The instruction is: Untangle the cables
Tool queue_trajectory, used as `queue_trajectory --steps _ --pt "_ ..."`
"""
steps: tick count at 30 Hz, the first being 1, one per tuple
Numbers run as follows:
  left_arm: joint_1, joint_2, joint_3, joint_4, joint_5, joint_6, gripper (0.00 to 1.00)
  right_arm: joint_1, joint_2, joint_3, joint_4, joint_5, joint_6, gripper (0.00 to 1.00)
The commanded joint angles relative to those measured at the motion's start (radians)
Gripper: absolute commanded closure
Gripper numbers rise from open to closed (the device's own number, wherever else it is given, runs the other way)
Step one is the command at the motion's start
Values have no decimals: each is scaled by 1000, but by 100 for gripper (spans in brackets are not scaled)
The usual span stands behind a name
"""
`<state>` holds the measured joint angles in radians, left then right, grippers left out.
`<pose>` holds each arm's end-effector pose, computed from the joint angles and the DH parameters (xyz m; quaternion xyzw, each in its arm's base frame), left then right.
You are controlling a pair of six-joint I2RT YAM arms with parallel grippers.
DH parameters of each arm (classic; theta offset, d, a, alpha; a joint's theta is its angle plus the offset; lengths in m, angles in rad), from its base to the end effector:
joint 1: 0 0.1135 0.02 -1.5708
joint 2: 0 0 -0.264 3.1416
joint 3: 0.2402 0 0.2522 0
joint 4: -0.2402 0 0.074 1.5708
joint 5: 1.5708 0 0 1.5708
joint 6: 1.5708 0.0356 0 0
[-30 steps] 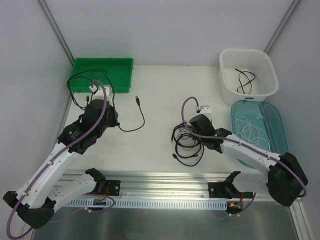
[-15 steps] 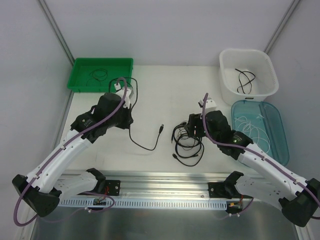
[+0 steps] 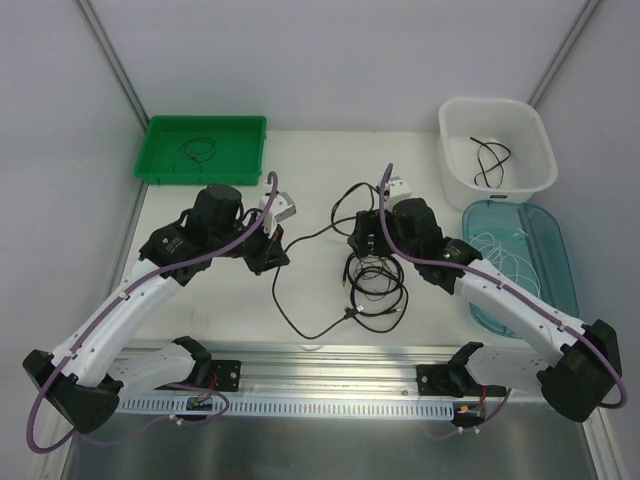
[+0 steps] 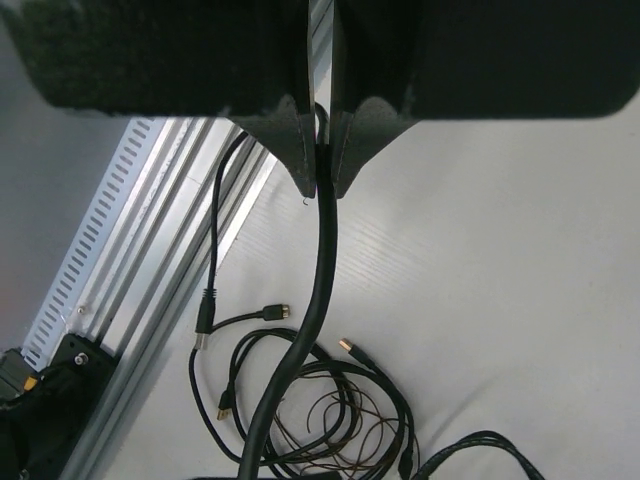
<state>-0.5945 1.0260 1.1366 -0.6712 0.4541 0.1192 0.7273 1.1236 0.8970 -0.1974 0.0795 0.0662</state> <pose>0.1651 -0.1304 0.3696 0.3999 0.7609 -0.3025 0.4118 0.1945 0.1693 0.3099 -0.2520 0.8010 0.1787 0.5129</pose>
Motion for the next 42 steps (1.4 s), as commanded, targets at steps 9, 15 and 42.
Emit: queue_trajectory --steps 9,15,42 --pt "2 -50 -80 36 156 111 100 -140 120 42 121 2 -19 18" --pt "4 -58 -107 41 212 120 100 -193 202 26 186 -70 -9 19" --pt "439 -67 -167 145 -347 -279 100 -551 44 -155 365 -374 152 99"
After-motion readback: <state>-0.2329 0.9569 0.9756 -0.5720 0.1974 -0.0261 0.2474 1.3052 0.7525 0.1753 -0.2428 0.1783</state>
